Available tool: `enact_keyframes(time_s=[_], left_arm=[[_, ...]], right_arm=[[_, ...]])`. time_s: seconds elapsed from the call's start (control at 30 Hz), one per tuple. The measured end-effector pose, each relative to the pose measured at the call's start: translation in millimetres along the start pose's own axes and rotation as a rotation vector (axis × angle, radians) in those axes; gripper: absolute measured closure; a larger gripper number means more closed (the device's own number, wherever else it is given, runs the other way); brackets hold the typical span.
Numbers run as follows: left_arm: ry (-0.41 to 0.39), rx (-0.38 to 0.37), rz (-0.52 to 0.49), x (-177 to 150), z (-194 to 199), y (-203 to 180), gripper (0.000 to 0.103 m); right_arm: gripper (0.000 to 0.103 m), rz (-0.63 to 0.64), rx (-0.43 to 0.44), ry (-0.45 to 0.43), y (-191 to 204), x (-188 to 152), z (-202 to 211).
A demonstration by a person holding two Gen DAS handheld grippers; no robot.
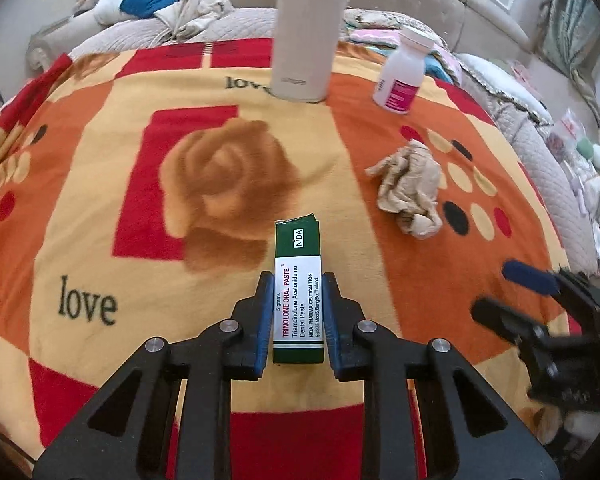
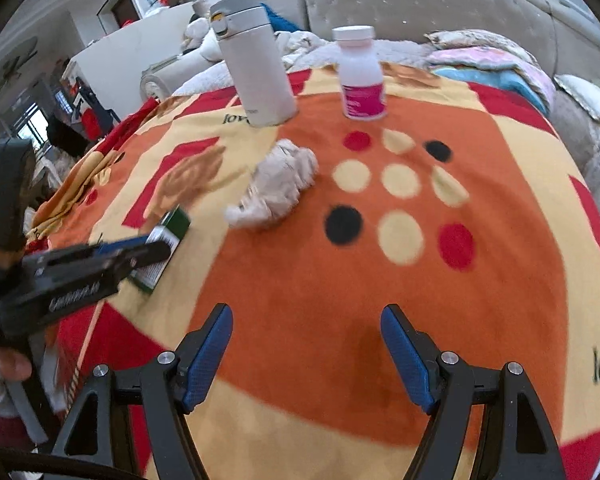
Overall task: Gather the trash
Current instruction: 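Grasp the green oral paste box with the left tool while the right grasps the beige tissue wad, then carry the green box and beige tissue wad over the black bin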
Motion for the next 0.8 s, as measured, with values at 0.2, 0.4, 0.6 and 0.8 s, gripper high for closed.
enact_keyframes(time_s=[0.2,0.4,0.6,0.8], left_arm=[[0.001,-0.023,0.018,-1.5,0.7,3.1,0.082],[0.004,-0.052,0.038,-2.5,1.0,6.2,0.082],[0.012,-0.078,0.064,-3.1,-0.6,8.2,0.081],[0.0,-0.09,0.076,-5.0,2.3,9.5,0.082]], right_arm=[[0.031,0.019,0.009,-0.019,10.2,33.7,-25.2],[0.033,0.023,0.005,-0.021,15.6,60.7,-48.8],[0.054,-0.004,-0.003,-0.017,11.4,76.1,-66.5],[0.07,0.015,0.01,-0.024,13.2,72.1,-55.4]])
Point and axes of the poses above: each gripper's, at about its wrist camera, not at the fingertips, and z roughly against the way its jaws point, y to its left, x to its top, the point moved 7 cm from there along -z, roughly the way its jaws point, and after that the axes turned 1 degree about -y, right-handed, at the moved point
